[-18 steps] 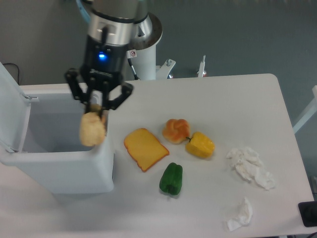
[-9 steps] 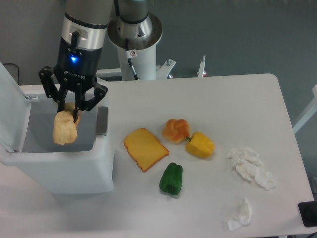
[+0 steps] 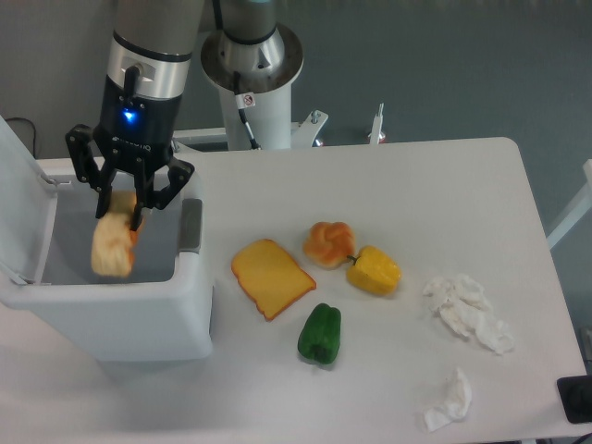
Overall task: Place the square bread in the trash can
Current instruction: 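Lower the bread roll into the bin and open the gripper, then raise the open gripper up out of the bin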
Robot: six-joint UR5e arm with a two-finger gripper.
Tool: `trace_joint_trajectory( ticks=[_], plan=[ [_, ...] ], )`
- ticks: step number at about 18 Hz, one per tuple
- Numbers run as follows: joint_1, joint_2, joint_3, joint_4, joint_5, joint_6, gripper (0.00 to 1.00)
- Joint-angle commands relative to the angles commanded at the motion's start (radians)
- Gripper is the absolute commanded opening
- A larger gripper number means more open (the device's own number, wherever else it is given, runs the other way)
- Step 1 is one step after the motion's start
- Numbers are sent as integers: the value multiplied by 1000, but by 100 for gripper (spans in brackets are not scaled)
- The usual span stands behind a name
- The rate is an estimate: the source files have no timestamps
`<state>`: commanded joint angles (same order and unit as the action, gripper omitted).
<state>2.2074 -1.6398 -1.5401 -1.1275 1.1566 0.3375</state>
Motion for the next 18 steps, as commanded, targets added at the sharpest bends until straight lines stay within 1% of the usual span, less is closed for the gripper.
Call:
trace_joint_trajectory(
  ticks=[3,5,7,10,12,18],
  plan=[
    [0,2,-6,0,2,3,62],
    [8,2,-5,2,3,5,79],
    [21,2,1,9,11,6,100],
    [67,9,17,20,12,24,100],
    [87,11,23,15,17,90,100],
    [107,12,44,26,72,110,100]
  ],
)
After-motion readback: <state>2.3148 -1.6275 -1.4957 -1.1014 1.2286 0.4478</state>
